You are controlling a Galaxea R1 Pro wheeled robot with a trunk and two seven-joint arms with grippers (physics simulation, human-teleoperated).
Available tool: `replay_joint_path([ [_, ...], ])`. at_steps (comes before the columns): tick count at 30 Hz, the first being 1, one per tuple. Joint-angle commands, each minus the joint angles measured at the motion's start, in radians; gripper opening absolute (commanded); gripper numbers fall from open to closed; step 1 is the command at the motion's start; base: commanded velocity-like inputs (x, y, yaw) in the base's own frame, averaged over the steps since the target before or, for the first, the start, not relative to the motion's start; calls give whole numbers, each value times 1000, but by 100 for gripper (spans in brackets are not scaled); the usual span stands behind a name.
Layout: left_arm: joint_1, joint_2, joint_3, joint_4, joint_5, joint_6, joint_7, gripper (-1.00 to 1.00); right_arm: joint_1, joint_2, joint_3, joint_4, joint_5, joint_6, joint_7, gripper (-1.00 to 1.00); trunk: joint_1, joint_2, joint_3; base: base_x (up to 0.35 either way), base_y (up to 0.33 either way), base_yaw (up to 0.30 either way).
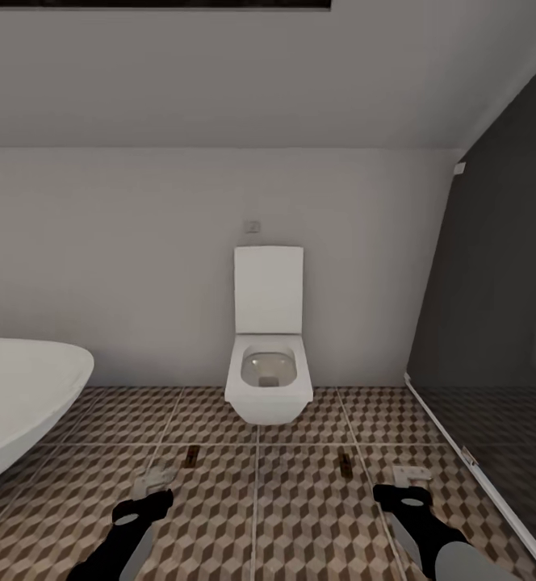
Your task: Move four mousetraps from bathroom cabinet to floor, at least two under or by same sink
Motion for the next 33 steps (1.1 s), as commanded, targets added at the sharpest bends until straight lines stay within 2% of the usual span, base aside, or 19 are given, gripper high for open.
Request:
replay_joint_path([
  [1, 0, 0, -2, 8, 10, -5, 11, 100, 0, 0, -8, 7, 11, 1, 0, 100, -4, 7, 2, 0, 0, 0],
  [12, 0, 1, -2, 69, 13, -39, 56, 100, 0, -18, -8, 54, 12, -6, 0, 100, -46, 84, 37, 0, 0, 0],
  [21, 0, 12, -1, 122, 30, -42, 57, 100, 0, -55, -8, 135, 10, -10, 8, 100, -81, 147, 65, 0, 0, 0],
  [33, 0, 23, 0, 217, 51, -44, 53, 100, 5, -80, -7, 231, 12, -60, 12, 100, -127, 231, 102, 0, 0, 0],
])
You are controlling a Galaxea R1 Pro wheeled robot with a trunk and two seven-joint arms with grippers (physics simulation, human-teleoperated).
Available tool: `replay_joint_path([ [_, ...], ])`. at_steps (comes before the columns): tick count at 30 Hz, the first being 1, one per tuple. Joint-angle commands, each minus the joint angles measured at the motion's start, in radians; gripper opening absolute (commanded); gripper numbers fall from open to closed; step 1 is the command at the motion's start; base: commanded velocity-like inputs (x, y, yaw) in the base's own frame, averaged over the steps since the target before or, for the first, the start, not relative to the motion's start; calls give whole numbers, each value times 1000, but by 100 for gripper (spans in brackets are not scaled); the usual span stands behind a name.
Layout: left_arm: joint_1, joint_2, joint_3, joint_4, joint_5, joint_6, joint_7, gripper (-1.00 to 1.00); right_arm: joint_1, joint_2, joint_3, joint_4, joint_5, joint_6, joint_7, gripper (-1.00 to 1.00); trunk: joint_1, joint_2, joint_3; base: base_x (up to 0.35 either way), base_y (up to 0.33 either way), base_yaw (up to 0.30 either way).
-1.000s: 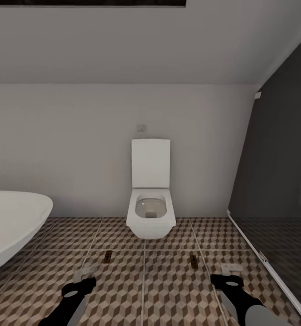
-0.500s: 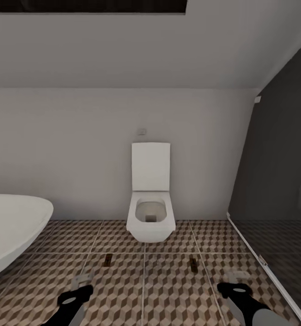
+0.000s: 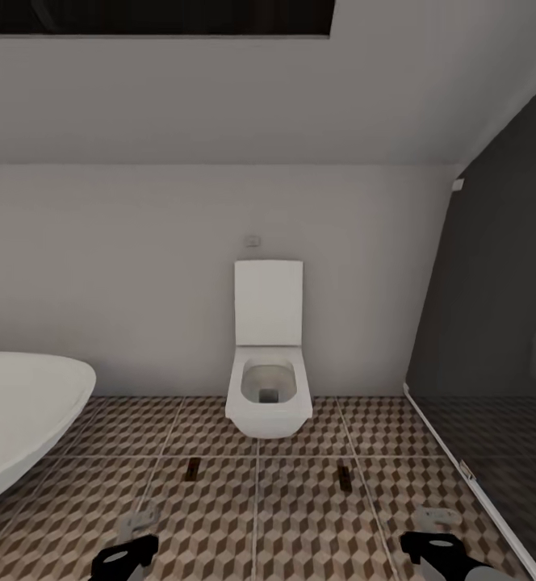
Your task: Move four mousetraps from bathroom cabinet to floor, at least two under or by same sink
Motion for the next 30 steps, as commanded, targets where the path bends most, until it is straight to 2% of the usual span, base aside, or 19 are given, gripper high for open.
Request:
replay_joint_path([
  [1, 0, 1, 0, 7, 8, 4, 2, 100, -1, -4, -9, 5, 11, -8, -2, 100, -4, 7, 2, 0, 0, 0],
  [12, 0, 8, -1, 85, 9, -18, 2, 100, -2, -12, -7, 16, 15, -17, 14, 100, -46, 84, 37, 0, 0, 0],
  [30, 0, 17, -2, 102, 14, -23, 2, 100, -2, -14, -7, 17, 15, -15, 42, 100, -115, 210, 93, 0, 0, 0],
])
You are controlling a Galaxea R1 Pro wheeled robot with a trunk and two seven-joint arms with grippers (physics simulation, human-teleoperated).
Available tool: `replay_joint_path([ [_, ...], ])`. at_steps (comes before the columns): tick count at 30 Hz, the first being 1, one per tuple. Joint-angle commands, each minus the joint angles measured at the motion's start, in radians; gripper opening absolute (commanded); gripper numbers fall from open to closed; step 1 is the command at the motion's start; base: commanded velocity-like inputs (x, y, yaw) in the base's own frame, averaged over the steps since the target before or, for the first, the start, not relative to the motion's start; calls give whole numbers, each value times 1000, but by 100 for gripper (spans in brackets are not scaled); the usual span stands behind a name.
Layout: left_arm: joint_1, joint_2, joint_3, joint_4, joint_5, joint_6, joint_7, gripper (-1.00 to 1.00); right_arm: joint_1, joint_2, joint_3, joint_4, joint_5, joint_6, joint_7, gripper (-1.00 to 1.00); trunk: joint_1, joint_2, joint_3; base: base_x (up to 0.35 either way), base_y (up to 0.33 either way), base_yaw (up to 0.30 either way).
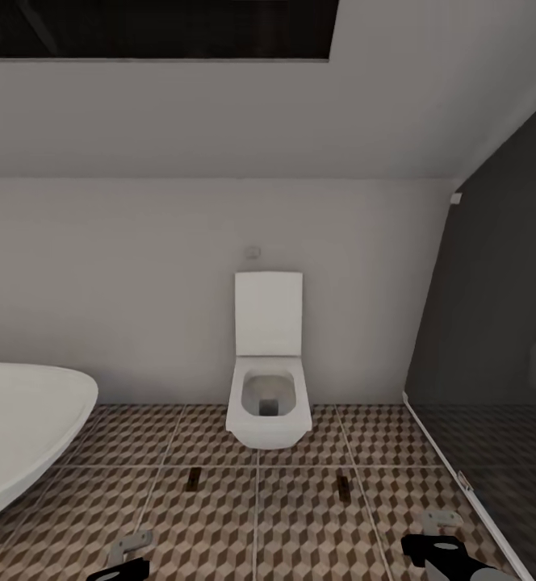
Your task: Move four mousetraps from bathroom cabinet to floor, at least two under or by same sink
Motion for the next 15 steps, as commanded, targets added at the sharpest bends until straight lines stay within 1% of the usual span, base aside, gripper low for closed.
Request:
replay_joint_path([
  [1, 0, 0, 2, -1, 7, 2, 1, 100, -1, 0, -9, 3, 10, -4, -3, 100, -4, 7, 2, 0, 0, 0],
  [4, 0, 0, 2, 0, 7, 2, 1, 100, -1, 0, -9, 3, 11, -4, -3, 100, -16, 28, 12, 0, 0, 0],
  [7, 0, 1, 2, 23, 7, 2, 1, 100, -1, 4, -8, 3, 12, -4, -3, 100, -27, 49, 21, 0, 0, 0],
  [8, 0, 13, 2, 79, 6, 2, 1, 100, 1, 5, -8, 3, 11, -2, -3, 100, -31, 56, 24, 0, 0, 0],
  [11, 0, 16, 2, 96, 6, 2, 1, 100, 10, 6, -8, 3, 11, -2, -3, 100, -42, 77, 34, 0, 0, 0],
  [12, 0, 17, 1, 143, 5, 2, 0, 100, 43, 8, -7, 3, 12, -3, -3, 100, -46, 84, 37, 0, 0, 0],
  [15, 0, 16, 0, 174, 5, 1, 0, 100, 66, 9, -7, 3, 12, -4, -3, 100, -58, 105, 46, 0, 0, 0],
])
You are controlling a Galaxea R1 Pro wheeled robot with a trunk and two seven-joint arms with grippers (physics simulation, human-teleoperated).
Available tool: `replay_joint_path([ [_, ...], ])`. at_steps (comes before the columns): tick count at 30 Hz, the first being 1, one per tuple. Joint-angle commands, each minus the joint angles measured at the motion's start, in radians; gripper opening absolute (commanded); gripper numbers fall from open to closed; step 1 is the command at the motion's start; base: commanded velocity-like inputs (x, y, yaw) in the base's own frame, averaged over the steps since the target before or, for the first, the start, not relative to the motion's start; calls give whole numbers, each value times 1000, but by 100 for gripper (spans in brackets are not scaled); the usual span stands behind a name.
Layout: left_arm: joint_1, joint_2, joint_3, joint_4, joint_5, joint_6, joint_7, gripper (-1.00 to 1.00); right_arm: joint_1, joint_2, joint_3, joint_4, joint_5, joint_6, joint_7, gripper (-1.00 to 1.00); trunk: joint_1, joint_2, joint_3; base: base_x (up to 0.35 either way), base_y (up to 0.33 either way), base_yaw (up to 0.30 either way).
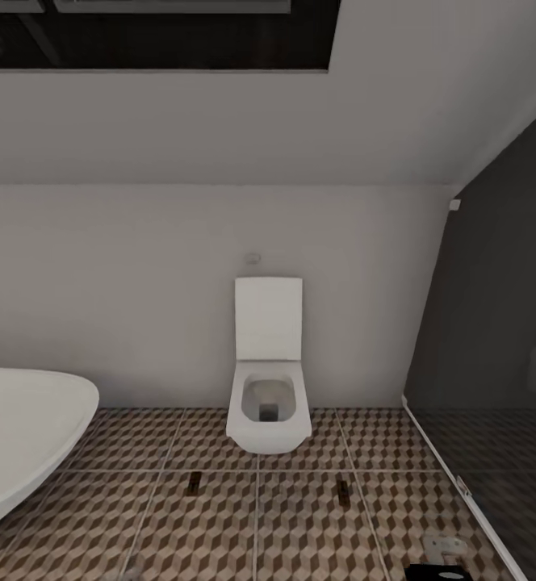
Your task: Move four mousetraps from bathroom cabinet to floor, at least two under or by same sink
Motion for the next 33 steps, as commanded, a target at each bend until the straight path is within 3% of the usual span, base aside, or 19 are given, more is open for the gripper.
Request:
replay_joint_path([
  [1, 0, -1, 3, 12, 5, 2, 2, 100, 14, 0, -8, 3, 11, -6, -3, 100, -4, 7, 2, 0, 0, 0],
  [14, 31, 0, 4, 36, 7, 2, -28, 100, 178, 2, -8, 3, 14, -15, 0, 100, -54, 98, 43, 0, 0, 0],
  [33, 92, -1, 4, 37, 8, 3, -59, 100, 291, 4, -8, 3, 15, -55, 9, 100, -127, 231, 103, 0, 0, 0],
])
